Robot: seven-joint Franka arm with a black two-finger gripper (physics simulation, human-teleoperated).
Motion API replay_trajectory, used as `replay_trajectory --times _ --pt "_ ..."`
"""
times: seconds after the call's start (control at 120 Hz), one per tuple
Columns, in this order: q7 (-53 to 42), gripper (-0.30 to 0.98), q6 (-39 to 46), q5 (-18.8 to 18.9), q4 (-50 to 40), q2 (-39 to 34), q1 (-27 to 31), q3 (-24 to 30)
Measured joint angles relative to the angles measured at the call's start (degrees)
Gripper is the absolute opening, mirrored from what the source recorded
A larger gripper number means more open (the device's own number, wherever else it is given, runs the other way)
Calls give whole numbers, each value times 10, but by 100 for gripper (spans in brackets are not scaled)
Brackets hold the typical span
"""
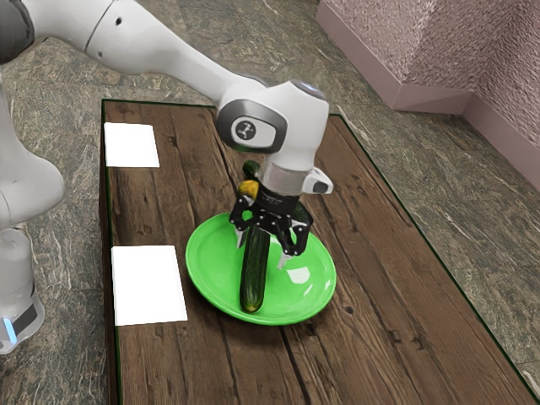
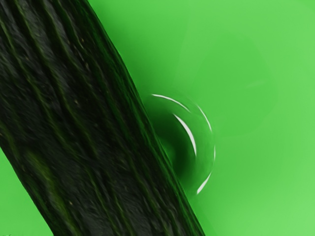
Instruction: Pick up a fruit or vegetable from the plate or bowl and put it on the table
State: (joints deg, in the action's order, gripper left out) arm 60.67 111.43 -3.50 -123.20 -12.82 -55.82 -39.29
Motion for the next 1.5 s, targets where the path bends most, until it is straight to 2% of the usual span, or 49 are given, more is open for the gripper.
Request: replay_trajectory --times 0.4,0.633,0.708,0.808,0.9,1.075,1.117,1.183,1.225,1.392,1.5 --pt "55 67 48 -16 -21 36 0 -1" --pt "63 25 59 -19 -27 36 4 -9" --pt "66 19 60 -18 -25 35 6 -16" --pt "66 17 53 -14 3 33 6 -18" --pt "65 16 32 -8 71 51 2 -9" --pt "42 14 -34 -15 295 196 15 11" --pt "30 14 -54 -22 357 237 87 58" --pt "10 14 -91 -27 475 306 277 218" --pt "-2 14 -115 -29 549 353 337 270" --pt "-50 13 -203 -33 782 519 402 335" --pt "-77 13 -248 -34 865 578 430 355"
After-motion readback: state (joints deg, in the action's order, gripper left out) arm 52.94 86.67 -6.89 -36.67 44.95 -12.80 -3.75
